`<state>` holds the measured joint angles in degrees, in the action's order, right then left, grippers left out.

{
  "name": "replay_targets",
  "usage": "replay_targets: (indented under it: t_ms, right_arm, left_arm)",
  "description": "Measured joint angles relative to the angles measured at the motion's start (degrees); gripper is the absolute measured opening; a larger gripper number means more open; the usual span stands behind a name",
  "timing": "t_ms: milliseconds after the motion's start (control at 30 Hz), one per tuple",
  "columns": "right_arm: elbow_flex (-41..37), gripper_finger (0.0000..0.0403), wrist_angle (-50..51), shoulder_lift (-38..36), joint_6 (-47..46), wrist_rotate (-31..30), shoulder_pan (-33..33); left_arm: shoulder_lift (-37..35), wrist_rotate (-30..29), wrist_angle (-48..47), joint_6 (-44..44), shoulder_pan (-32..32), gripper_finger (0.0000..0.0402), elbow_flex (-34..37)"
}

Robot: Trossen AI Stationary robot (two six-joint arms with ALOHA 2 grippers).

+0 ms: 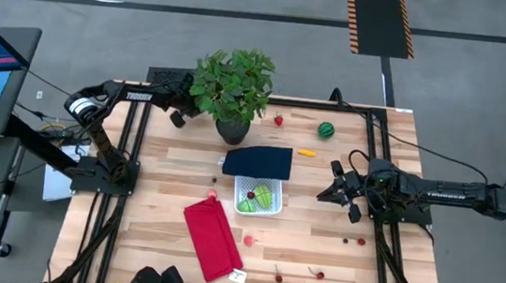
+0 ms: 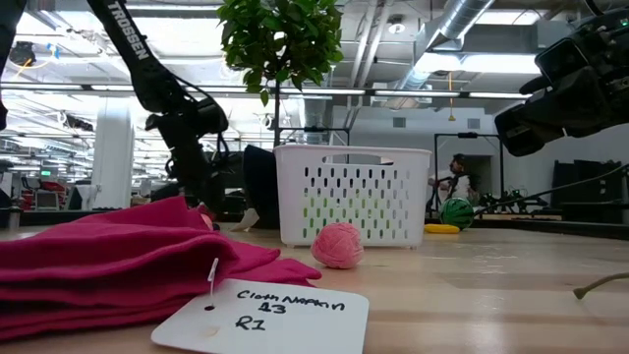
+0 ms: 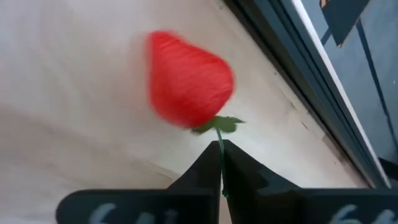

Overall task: Pick and placing Produce into tupperware
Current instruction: Put the left strawberry into the bin

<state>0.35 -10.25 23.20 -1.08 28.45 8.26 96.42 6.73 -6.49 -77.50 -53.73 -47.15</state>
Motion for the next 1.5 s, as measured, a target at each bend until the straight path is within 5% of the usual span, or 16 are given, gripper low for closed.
replay_targets:
  t_ms: [533, 867, 1200, 1500]
  right_arm:
    - [-0.01, 0.0056, -0.01, 0.00, 0.00, 0.00, -0.01]
    - [0.00, 0.0056, -0.01, 0.00, 0.00, 0.00, 0.00]
    - [-0.01, 0.0056, -0.01, 0.00, 0.01, 0.00, 0.01]
    - [-0.01, 0.0056, 0.00, 0.02, 0.01, 0.00, 0.00]
  left_arm:
    - [-2.93, 3.42, -3.37, 0.20, 1.69, 0.0000, 0.00]
    - [-10.08, -4.27, -10.46, -2.70, 4.36, 0.0000, 0.02]
    - [-10.88, -5.51, -14.88, -8.82, 4.41, 0.0001, 0.04]
    - [-11.08, -9.25, -13.26, -4.19, 4.36, 0.0063, 0.11]
